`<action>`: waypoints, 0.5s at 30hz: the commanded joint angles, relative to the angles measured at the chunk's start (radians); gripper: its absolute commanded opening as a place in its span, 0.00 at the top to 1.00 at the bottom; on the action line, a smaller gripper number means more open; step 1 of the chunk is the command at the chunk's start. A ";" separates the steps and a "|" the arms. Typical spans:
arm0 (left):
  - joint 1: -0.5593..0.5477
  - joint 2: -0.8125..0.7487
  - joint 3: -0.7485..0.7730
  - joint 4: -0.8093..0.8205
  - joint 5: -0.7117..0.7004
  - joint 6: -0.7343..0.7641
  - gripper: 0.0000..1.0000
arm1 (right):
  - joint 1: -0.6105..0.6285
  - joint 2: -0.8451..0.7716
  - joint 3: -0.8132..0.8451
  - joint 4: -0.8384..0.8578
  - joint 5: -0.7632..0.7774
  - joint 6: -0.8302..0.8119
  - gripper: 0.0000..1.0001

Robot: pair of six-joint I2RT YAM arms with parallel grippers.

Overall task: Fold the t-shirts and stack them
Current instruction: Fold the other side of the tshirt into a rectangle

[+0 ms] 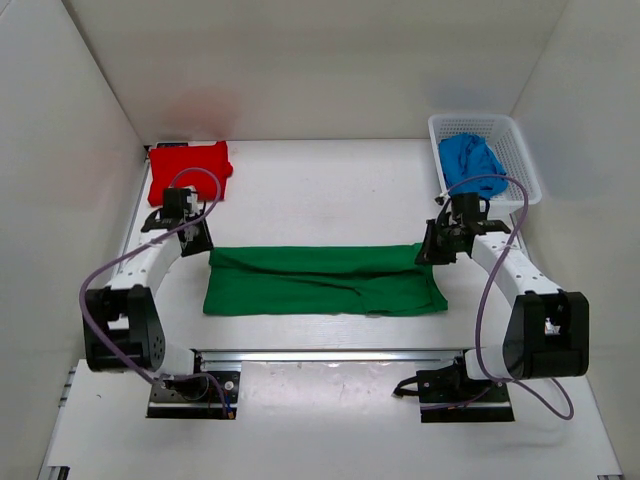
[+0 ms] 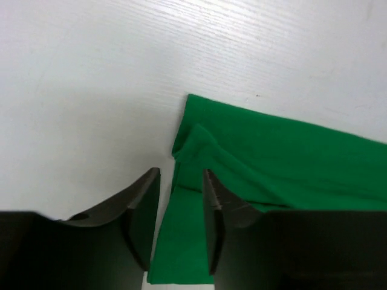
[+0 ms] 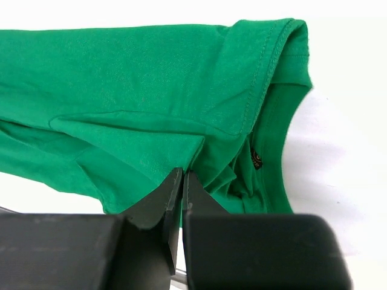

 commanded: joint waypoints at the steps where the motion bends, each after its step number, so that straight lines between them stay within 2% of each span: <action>1: 0.003 -0.107 -0.034 0.020 -0.048 -0.014 0.53 | -0.021 -0.042 -0.021 0.012 -0.014 -0.021 1.00; 2: -0.002 -0.120 -0.042 0.015 -0.057 -0.017 0.45 | -0.021 -0.042 -0.026 0.011 -0.017 -0.020 1.00; 4: -0.003 -0.137 -0.048 0.021 -0.060 -0.018 0.42 | -0.021 -0.042 -0.032 0.003 -0.024 -0.018 0.99; 6: -0.005 -0.137 -0.053 0.020 -0.054 -0.027 0.40 | -0.010 -0.049 -0.035 0.003 -0.021 -0.023 0.87; 7: -0.013 -0.131 -0.047 0.020 -0.051 -0.026 0.40 | -0.014 -0.049 -0.037 -0.004 -0.033 -0.018 0.84; 8: -0.008 -0.127 -0.044 0.017 -0.046 -0.026 0.40 | -0.007 -0.055 -0.040 -0.008 -0.036 -0.024 0.90; 9: -0.014 -0.125 -0.047 0.017 -0.051 -0.027 0.41 | -0.002 -0.056 -0.037 -0.015 -0.031 -0.026 0.90; 11: -0.025 -0.104 -0.027 0.021 -0.052 -0.026 0.42 | 0.008 -0.075 -0.029 -0.021 0.001 -0.023 0.78; 12: -0.023 -0.099 -0.027 0.015 -0.045 -0.024 0.43 | 0.010 -0.084 -0.028 -0.024 0.008 -0.020 0.78; 13: -0.055 -0.085 -0.013 0.018 -0.042 -0.017 0.45 | 0.019 -0.093 -0.026 -0.032 0.033 -0.023 0.81; 15: -0.101 -0.052 0.022 0.015 -0.046 -0.001 0.48 | 0.027 -0.095 -0.009 -0.034 0.051 -0.020 1.00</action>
